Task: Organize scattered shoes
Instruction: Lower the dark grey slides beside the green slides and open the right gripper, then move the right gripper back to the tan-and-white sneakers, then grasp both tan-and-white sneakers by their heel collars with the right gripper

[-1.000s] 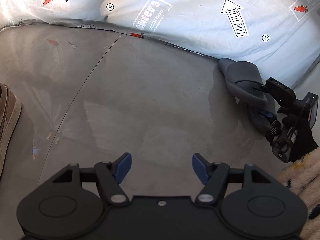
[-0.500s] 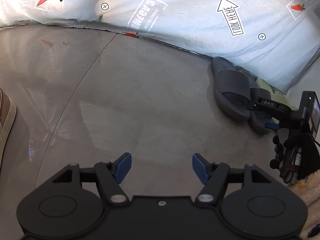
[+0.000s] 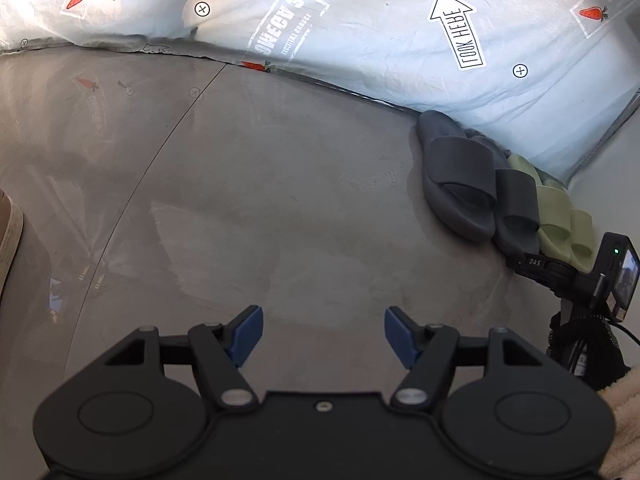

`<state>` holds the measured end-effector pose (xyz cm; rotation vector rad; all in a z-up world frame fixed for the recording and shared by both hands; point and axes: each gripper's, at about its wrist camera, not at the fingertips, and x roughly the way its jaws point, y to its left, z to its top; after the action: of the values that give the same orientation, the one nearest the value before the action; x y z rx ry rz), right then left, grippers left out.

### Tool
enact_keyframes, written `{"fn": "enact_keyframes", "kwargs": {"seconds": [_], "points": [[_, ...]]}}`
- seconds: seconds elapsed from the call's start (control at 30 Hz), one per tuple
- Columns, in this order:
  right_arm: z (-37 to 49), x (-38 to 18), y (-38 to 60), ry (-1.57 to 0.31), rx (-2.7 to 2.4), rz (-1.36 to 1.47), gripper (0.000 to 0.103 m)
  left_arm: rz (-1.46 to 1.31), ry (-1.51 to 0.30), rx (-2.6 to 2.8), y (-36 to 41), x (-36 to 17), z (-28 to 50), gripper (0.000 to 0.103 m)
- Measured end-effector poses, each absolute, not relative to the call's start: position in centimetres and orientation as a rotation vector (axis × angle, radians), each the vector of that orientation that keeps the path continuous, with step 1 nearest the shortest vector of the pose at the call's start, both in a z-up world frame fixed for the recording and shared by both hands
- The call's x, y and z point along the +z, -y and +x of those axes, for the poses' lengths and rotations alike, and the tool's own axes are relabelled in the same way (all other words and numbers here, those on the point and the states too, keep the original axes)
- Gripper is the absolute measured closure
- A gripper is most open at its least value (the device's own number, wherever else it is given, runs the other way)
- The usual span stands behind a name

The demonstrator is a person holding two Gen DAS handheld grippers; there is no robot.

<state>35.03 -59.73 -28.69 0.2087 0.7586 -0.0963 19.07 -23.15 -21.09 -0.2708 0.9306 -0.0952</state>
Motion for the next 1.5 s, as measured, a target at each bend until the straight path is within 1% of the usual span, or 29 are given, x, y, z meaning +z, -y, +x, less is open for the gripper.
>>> {"fn": "enact_keyframes", "kwargs": {"seconds": [0.1, 0.23, 0.3, 0.33, 0.37, 0.4, 0.43, 0.57, 0.63, 0.8, 0.93, 1.13, 1.23, 1.5], "points": [[35.8, -28.7, 59.4, -0.761, -0.097, 0.204, 0.085, -0.267, -0.921, -0.099, 23.2, -20.9, 18.6, 0.035], [35.1, -28.2, 59.3, -0.751, -0.117, 0.220, 0.082, -0.265, -0.894, -0.091, 22.8, -20.4, 17.5, 0.035], [33.7, -27.9, 59.4, -0.743, -0.125, 0.247, 0.078, -0.275, -0.874, -0.086, 22.3, -20.0, 16.8, 0.035], [32.8, -27.7, 59.2, -0.737, -0.123, 0.259, 0.074, -0.281, -0.861, -0.084, 21.9, -19.8, 16.4, 0.035], [31.7, -27.6, 58.9, -0.730, -0.116, 0.270, 0.066, -0.286, -0.849, -0.082, 21.6, -19.6, 16.0, 0.035], [30.6, -27.5, 58.7, -0.723, -0.109, 0.281, 0.062, -0.291, -0.837, -0.080, 21.2, -19.5, 15.6, 0.035], [29.5, -27.4, 58.4, -0.716, -0.102, 0.292, 0.053, -0.295, -0.827, -0.077, 20.9, -19.4, 15.2, 0.035], [25.0, -27.1, 55.7, -0.678, -0.042, 0.254, 0.037, -0.311, -0.793, -0.065, 19.2, -18.9, 12.8, 0.035], [23.1, -26.9, 53.9, -0.672, -0.005, 0.238, 0.035, -0.311, -0.779, -0.060, 18.2, -18.7, 11.5, 0.035], [19.8, -26.3, 48.5, -0.672, 0.056, 0.234, 0.034, -0.304, -0.747, -0.019, 14.3, -18.4, 8.4, 0.035], [17.3, -25.4, 43.3, -0.636, 0.131, 0.236, 0.034, -0.326, -0.721, 0.020, 10.0, -18.2, 6.7, 0.035], [14.4, -24.2, 34.6, -0.603, 0.229, 0.243, 0.033, -0.318, -0.681, 0.061, 1.9, -17.3, 5.5, 0.034], [13.5, -23.4, 28.9, -0.628, 0.264, 0.258, 0.022, -0.323, -0.657, 0.078, -2.9, -16.3, 5.0, 0.032], [12.1, -21.3, 13.9, -0.602, 0.425, 0.259, 0.022, -0.312, -0.624, 0.086, -14.4, -15.2, 5.8, 0.032]]}}
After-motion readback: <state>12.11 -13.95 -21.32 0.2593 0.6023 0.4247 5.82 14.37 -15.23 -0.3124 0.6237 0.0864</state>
